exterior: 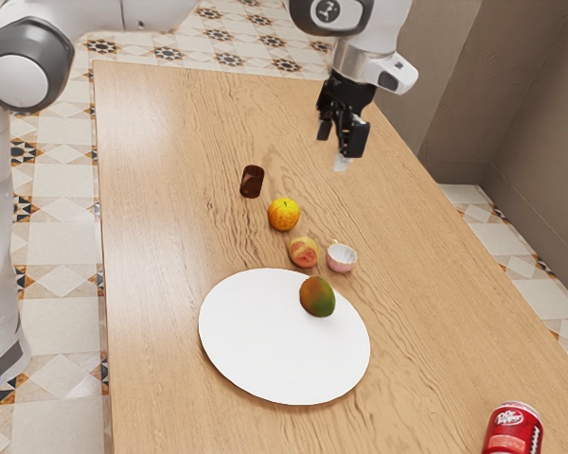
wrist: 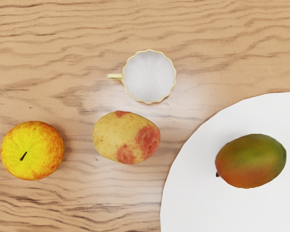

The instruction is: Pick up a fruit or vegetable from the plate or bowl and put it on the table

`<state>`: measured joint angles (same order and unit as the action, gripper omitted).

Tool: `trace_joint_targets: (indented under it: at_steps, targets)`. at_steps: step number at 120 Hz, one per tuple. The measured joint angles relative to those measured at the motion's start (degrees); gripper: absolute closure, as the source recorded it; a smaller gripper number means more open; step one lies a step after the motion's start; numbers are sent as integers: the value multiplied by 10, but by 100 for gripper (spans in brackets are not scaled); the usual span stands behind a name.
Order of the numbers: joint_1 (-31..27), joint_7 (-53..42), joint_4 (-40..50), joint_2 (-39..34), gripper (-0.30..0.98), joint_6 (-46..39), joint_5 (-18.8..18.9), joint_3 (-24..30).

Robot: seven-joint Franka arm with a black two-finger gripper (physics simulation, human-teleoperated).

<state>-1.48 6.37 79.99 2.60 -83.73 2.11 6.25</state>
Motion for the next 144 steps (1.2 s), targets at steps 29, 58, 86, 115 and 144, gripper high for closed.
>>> trace_joint_targets:
  at_steps: [29, 58, 86, 115, 144]
  targets:
    - [-7, 8, -4, 1, 0, -21, -5, 3]
    - [3, 13, -25, -1, 0, -23, 18, 123]
    - [63, 16, -25, 8, 0, -23, 24, 126]
    - [1, 19, -26, 7, 0, -24, 25, 124]
    - [27, 21, 32, -28, 0, -36, 25, 123]
